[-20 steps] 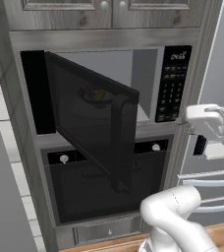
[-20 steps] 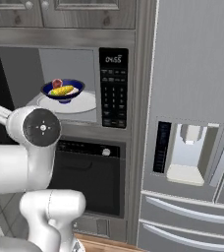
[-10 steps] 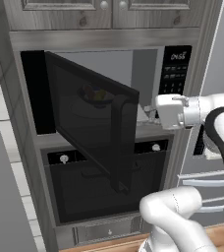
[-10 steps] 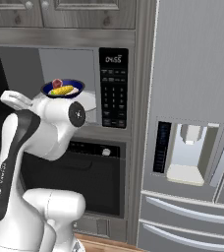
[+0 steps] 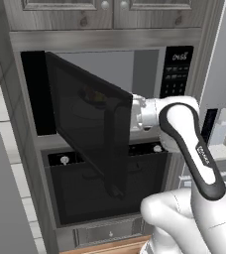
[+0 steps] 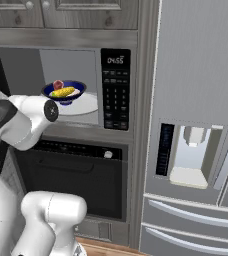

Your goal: The microwave is finished heating the steak and corn. Take the bowl containing the food and place it on the dining counter.

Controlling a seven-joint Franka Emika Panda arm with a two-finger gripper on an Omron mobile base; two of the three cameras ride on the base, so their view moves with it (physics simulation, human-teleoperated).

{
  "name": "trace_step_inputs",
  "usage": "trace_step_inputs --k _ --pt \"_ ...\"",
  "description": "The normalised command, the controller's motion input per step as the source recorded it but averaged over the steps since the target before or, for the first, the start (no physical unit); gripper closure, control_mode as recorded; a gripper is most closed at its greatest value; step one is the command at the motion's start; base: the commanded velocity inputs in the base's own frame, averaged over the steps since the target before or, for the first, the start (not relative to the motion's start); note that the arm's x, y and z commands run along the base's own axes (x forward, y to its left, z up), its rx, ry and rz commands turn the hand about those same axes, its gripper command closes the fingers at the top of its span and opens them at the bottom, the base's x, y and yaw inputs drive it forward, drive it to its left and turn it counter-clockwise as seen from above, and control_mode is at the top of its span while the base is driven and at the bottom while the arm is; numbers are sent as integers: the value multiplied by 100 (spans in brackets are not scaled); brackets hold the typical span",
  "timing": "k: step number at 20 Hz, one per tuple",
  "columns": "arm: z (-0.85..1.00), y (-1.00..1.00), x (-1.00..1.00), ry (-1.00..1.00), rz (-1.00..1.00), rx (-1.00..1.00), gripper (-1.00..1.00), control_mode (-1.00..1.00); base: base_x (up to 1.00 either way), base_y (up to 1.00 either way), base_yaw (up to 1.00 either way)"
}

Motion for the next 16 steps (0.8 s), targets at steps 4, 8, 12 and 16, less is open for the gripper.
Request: trace_step_inputs --k 4,8,12,16 --pt "0 100 2 11 19 3 -100 -100 0 0 0" --pt "0 100 3 7 18 0 -100 -100 0 0 0" --pt "0 76 5 1 -2 -7 -100 -100 0 0 0" --pt "-1 -10 12 8 -3 -7 -100 -100 0 0 0"
